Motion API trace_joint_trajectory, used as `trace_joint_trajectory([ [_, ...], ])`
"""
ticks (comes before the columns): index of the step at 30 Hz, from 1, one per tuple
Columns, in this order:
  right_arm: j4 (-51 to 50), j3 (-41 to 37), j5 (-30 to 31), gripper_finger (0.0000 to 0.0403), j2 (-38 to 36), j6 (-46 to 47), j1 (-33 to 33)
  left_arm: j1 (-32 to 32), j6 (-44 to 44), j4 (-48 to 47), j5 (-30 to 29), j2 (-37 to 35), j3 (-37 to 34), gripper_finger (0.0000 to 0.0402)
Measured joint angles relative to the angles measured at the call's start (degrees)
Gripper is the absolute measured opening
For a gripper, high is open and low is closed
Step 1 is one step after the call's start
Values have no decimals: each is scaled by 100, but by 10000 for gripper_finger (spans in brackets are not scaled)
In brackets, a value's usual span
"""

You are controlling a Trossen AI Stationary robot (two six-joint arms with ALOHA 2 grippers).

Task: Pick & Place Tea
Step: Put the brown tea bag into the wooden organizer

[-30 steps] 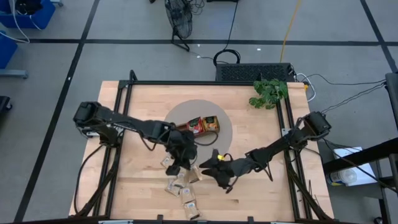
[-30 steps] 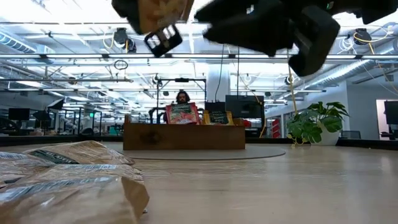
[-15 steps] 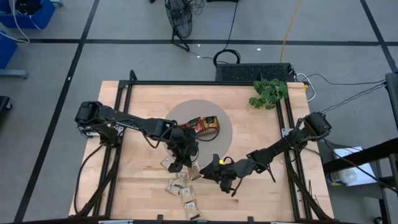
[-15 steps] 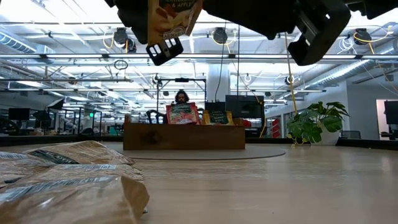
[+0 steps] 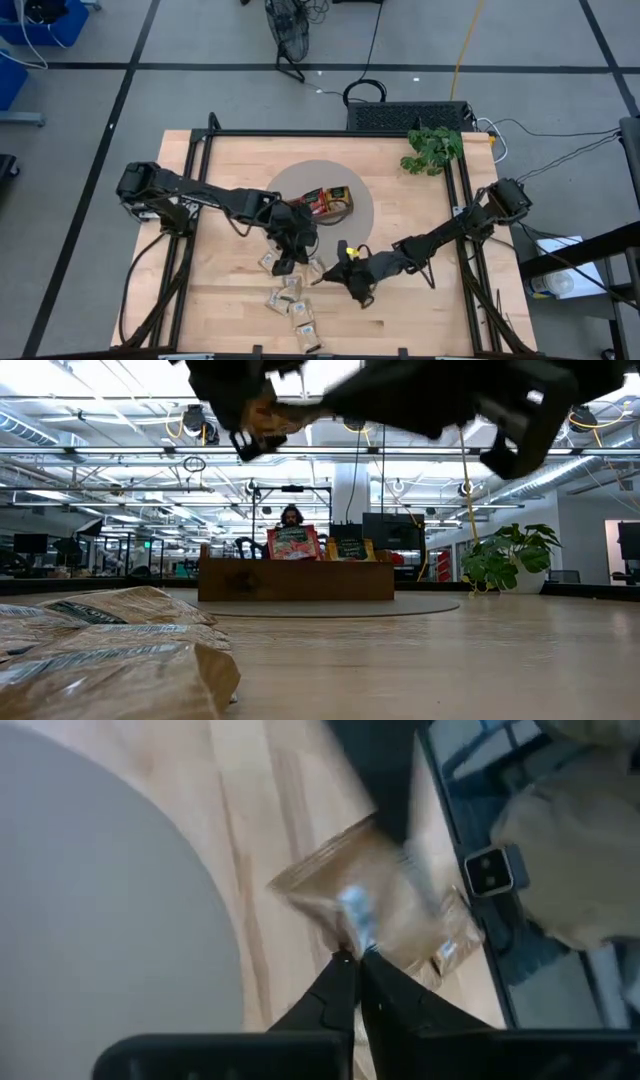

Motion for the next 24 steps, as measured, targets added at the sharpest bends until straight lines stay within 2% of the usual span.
trace_joint_trajectory([
  [6,-690,0,-1077,0,4,1422,-243,-247,327,-6,-673,-399,7,19],
  [11,-672,-2,-1302,0,-94,2020,-258,-378,655,-7,-1155,-554,11,5],
  [13,-571,0,-1192,0,-237,2444,-292,-504,926,-35,-1500,-536,11,3],
  [16,-503,0,-655,0,-497,2896,-331,-724,1245,-5,-2034,-502,9,14],
  [22,-528,-170,223,0,-860,2727,-368,-1203,1211,21,-4141,-458,9,81],
  [24,-365,-239,348,0,-872,2714,-427,-1309,1047,22,-4600,-462,9,109],
])
